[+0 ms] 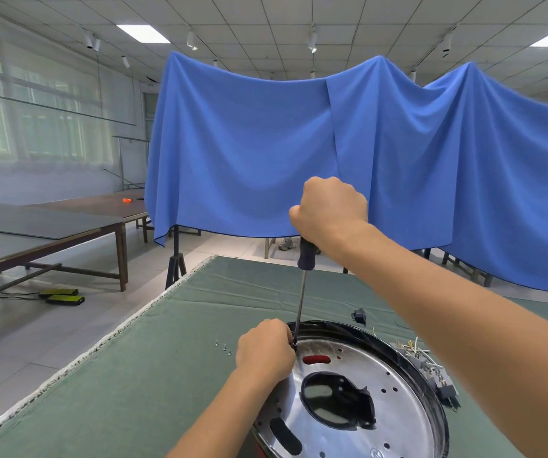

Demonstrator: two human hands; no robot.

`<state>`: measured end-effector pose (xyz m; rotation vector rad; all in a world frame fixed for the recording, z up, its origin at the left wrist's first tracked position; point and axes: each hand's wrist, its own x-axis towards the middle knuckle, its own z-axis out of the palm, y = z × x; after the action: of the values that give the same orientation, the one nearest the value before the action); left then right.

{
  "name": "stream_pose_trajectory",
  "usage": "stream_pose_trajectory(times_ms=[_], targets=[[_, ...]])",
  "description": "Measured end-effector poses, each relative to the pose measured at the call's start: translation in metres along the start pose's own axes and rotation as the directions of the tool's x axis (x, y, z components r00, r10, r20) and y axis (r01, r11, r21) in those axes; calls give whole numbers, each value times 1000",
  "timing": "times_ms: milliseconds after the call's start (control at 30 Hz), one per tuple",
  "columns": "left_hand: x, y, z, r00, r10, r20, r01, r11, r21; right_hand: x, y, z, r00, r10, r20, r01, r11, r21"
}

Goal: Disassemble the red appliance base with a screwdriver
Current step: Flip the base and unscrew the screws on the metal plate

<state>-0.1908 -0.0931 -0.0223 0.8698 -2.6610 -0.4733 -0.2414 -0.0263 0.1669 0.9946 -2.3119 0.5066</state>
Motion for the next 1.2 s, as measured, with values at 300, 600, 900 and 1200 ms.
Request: stream_pose_trajectory(times_ms=[300, 600, 900, 1200], targets=[[4, 1, -8, 996, -13, 83, 20, 997, -80, 25, -29, -1, 989, -33, 141, 94, 888, -451], [16, 7, -4, 994, -34, 106, 46, 992, -114, 33, -7, -23, 889, -86, 451, 159, 979, -127], [13, 2, -1, 998, -36, 49, 42, 992, -123, 30, 3, -38, 821, 85, 564, 92, 956, -278], [14, 1, 1, 999, -46, 22, 49, 991, -125, 43, 4, -42, 747, -26, 664, 53, 998, -21]])
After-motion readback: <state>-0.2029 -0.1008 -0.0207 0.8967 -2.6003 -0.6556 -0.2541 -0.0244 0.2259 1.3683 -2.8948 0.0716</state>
